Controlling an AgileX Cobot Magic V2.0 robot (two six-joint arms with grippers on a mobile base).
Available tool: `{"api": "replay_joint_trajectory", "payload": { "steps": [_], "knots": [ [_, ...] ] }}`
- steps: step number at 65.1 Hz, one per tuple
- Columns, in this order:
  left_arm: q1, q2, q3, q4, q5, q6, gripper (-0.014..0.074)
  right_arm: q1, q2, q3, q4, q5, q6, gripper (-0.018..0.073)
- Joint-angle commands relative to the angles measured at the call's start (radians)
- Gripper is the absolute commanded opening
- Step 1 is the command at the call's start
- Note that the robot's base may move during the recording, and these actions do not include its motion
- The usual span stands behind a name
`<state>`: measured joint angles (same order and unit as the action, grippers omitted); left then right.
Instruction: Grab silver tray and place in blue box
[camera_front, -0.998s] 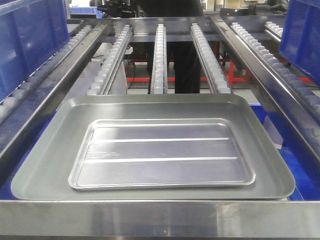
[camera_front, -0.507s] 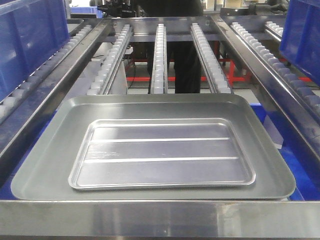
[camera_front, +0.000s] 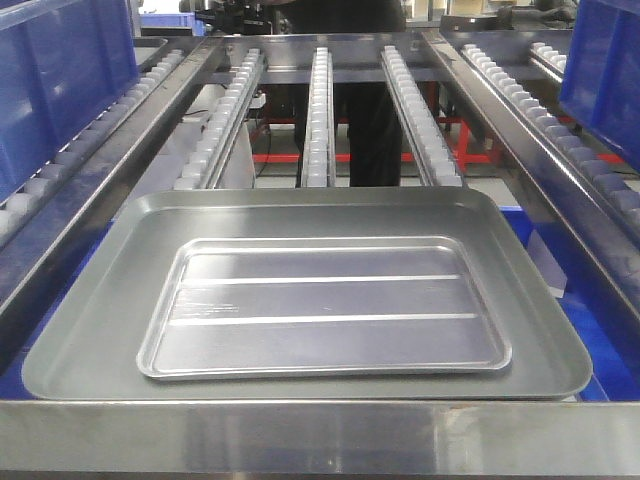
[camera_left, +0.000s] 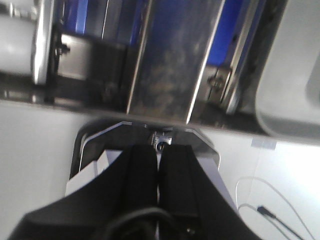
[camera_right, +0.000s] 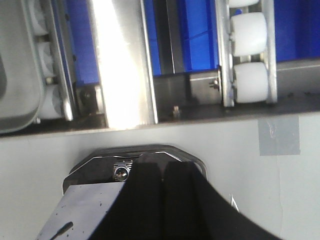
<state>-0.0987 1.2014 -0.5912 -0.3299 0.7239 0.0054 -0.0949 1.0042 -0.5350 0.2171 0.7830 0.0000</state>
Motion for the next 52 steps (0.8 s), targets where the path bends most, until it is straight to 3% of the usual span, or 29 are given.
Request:
{"api": "replay_joint_trajectory", "payload": {
  "steps": [1, 10, 13, 19, 23, 29, 36, 52],
  "knots": [
    [-0.005, -0.023, -0.059, -0.028, -0.034, 0.0, -0.0006, 0.007, 0.037, -0.035, 0.025, -0.096, 0.0, 0.0057],
    [-0.106, -0.021, -0.113, -0.027, -0.084, -0.005, -0.0006, 0.08, 0.082, -0.036, 0.025, -0.158, 0.015, 0.0067],
    [-0.148, -0.013, -0.13, -0.018, -0.093, -0.054, -0.0006, 0.124, 0.097, -0.036, 0.021, -0.182, 0.047, 0.0079],
    [-0.232, 0.01, -0.156, 0.1, -0.115, -0.215, -0.0006, 0.2, 0.116, -0.044, -0.012, -0.253, 0.136, 0.0078],
    [-0.29, 0.031, -0.177, 0.241, -0.116, -0.377, -0.0006, 0.264, 0.138, -0.07, -0.067, -0.269, 0.225, 0.0078],
    [-0.376, 0.073, -0.211, 0.36, -0.102, -0.491, -0.0006, 0.344, 0.186, -0.143, -0.212, -0.242, 0.359, 0.0078],
    [-0.444, 0.134, -0.259, 0.364, -0.116, -0.509, -0.0006, 0.434, 0.285, -0.255, -0.351, -0.193, 0.495, 0.0078],
    [-0.481, 0.309, -0.406, 0.35, -0.093, -0.509, -0.0006, 0.529, 0.506, -0.459, -0.329, -0.148, 0.511, 0.0078]
  ]
}}
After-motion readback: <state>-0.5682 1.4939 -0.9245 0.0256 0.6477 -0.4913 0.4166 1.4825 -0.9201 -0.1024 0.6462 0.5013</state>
